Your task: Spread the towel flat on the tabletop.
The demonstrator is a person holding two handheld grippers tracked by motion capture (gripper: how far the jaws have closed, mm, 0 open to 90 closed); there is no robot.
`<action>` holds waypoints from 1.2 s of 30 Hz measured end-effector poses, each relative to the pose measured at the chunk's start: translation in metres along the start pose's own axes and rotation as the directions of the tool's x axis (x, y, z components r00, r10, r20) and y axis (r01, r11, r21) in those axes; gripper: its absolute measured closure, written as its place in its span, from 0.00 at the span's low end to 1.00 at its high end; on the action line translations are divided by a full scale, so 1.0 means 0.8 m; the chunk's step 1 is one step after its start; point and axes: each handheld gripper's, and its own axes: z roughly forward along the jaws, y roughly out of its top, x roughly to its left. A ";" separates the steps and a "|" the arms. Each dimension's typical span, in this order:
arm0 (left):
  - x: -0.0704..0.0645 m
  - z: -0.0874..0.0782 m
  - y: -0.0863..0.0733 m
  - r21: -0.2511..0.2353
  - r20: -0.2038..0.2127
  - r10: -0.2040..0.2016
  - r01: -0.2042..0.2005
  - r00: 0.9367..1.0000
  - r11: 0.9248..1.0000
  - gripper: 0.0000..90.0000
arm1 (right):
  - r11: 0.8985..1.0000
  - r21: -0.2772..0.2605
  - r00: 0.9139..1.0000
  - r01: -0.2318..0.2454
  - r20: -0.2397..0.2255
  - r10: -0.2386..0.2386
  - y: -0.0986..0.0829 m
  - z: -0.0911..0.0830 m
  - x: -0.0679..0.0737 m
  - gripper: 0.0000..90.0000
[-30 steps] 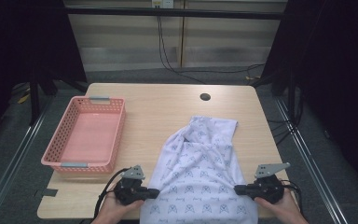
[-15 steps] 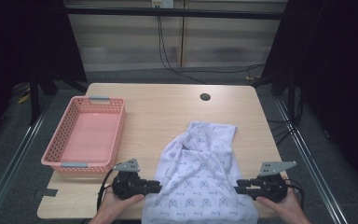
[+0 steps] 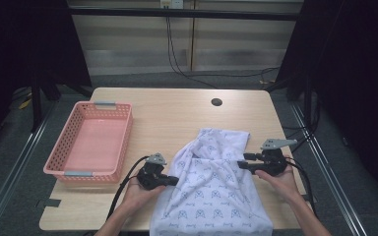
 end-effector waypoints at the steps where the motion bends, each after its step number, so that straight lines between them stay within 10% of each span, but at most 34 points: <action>1: 0.000 0.000 0.000 0.000 0.000 0.000 0.000 1.000 1.000 1.00 | 1.000 -0.001 1.000 -0.007 -0.003 0.007 0.000 0.004 -0.001 0.58; 7: -0.009 -0.011 -0.011 0.029 0.028 0.006 -0.006 1.000 1.000 1.00 | 0.998 0.065 1.000 -0.002 0.001 0.002 -0.003 0.038 -0.002 0.60; 11: -0.011 -0.015 -0.014 0.040 0.031 0.004 -0.005 1.000 0.999 1.00 | 0.993 0.120 1.000 0.010 -0.022 -0.007 -0.011 0.043 0.007 0.92; 26: -0.069 -0.049 -0.062 0.133 0.112 0.026 -0.041 0.993 0.990 1.00 | 0.981 0.193 0.996 -0.018 -0.080 0.034 -0.083 -0.071 0.068 0.95; 30: -0.068 -0.055 -0.059 0.067 0.129 0.010 -0.019 0.992 0.998 0.93 | 0.977 0.214 0.996 -0.007 -0.081 0.025 -0.093 -0.082 0.075 0.91; 36: -0.036 -0.046 -0.019 -0.035 0.090 -0.016 0.020 0.996 0.999 0.78 | 0.997 0.073 0.997 -0.029 -0.063 0.034 -0.068 -0.083 0.059 0.70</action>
